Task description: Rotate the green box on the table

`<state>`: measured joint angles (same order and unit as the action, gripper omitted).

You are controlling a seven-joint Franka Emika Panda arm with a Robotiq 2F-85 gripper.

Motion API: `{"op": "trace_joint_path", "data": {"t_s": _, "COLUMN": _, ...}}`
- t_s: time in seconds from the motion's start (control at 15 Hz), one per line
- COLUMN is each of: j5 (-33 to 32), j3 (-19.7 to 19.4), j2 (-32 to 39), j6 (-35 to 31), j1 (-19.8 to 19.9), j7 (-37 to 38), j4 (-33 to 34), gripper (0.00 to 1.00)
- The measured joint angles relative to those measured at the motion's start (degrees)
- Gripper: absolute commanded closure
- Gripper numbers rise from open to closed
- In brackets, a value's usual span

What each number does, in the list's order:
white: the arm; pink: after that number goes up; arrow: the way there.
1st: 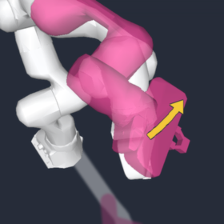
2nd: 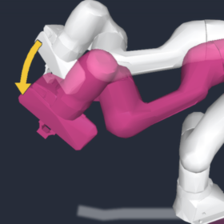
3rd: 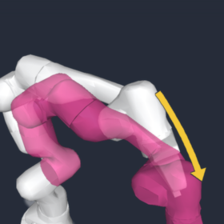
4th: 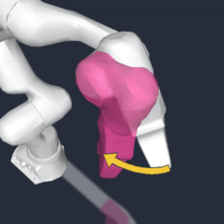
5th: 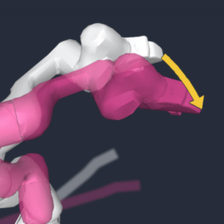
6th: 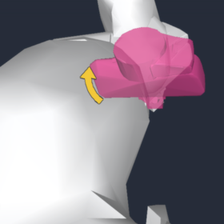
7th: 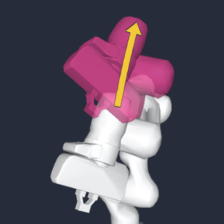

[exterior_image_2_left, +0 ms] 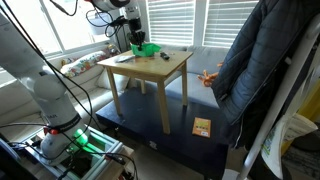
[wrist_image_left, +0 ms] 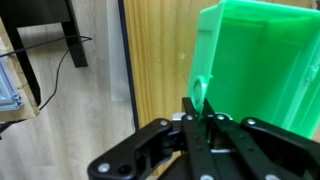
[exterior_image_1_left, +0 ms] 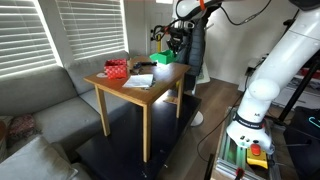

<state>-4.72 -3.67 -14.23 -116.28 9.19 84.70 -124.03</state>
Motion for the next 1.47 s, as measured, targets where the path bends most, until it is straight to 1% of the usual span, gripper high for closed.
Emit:
{"op": "trace_joint_path", "data": {"t_s": 0.4, "j5": 0.07, "j3": 0.0, "j2": 2.13, "j6": 0.91, "j1": 0.57, "j7": 17.22, "j4": 2.28, "gripper": 0.98}}
{"op": "trace_joint_path", "data": {"t_s": 1.13, "j5": -0.04, "j3": 0.46, "j2": 5.42, "j6": 0.89, "j1": 0.41, "j7": 51.34, "j4": 4.38, "gripper": 0.98}}
{"op": "trace_joint_path", "data": {"t_s": 1.2, "j5": -0.29, "j3": 0.49, "j2": 5.69, "j6": 0.89, "j1": 0.41, "j7": 54.51, "j4": 4.54, "gripper": 0.91}}
{"op": "trace_joint_path", "data": {"t_s": 1.27, "j5": -1.36, "j3": 0.58, "j2": 5.96, "j6": 0.89, "j1": 0.41, "j7": 57.75, "j4": 4.7, "gripper": 0.91}}
{"op": "trace_joint_path", "data": {"t_s": 1.33, "j5": -2.32, "j3": 0.7, "j2": 6.22, "j6": 0.89, "j1": 0.4, "j7": 60.1, "j4": 4.81, "gripper": 0.91}}
{"op": "trace_joint_path", "data": {"t_s": 1.47, "j5": -2.88, "j3": 0.81, "j2": 6.54, "j6": 0.89, "j1": 0.38, "j7": 61.93, "j4": 5.0, "gripper": 0.91}}
